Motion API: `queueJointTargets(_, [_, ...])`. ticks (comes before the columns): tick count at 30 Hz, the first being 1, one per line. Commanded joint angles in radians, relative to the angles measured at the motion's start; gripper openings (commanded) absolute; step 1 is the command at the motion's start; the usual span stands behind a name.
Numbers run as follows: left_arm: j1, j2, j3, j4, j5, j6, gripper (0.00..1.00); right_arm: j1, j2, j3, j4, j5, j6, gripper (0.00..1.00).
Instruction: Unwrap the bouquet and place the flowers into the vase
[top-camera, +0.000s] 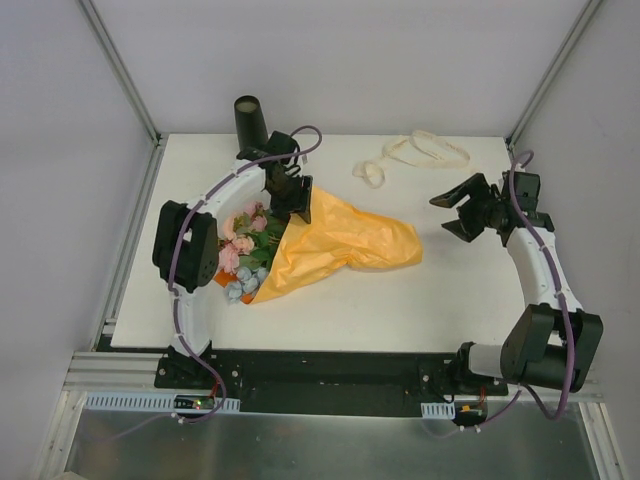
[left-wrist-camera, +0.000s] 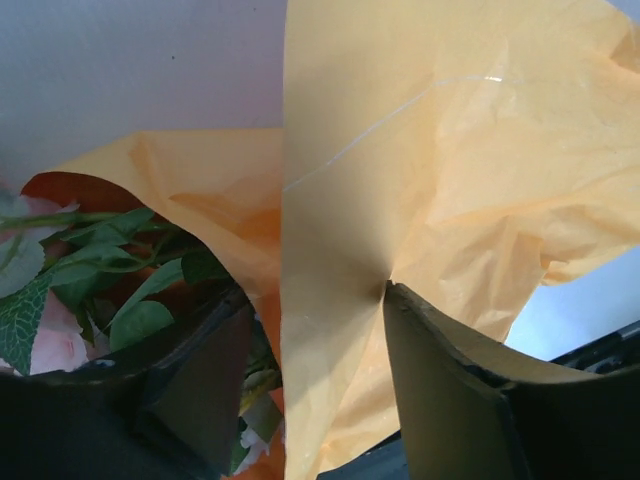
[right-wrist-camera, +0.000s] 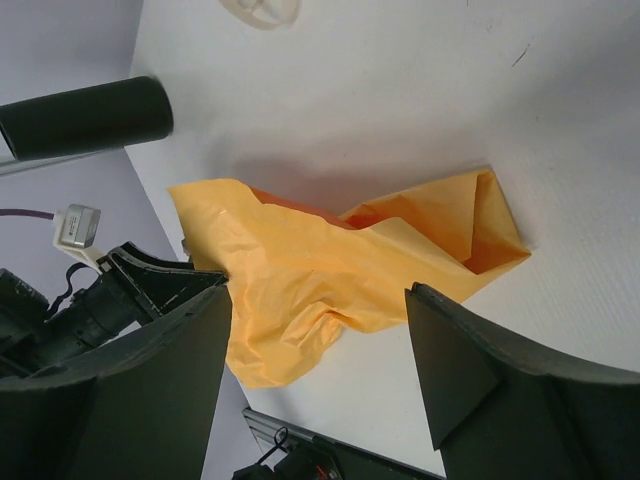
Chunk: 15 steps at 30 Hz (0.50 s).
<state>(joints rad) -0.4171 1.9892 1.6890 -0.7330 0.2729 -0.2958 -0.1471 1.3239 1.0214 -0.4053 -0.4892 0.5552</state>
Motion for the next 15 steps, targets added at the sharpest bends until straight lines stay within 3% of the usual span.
queueJointTargets(1, [0.003, -0.03, 0.029, 0.014, 0.087, 0.018, 0.52, 0.001, -0.043, -0.012, 0.028, -0.022, -0.021, 0.77])
queueJointTargets(8, [-0.051, -0.179, -0.058, 0.058, 0.169, 0.032, 0.51, 0.001, -0.014, -0.007, 0.013, -0.02, -0.032, 0.77])
queueJointTargets(15, [-0.098, -0.355, -0.27, 0.173, 0.235, -0.037, 0.54, 0.001, -0.025, 0.063, -0.079, 0.112, -0.081, 0.77])
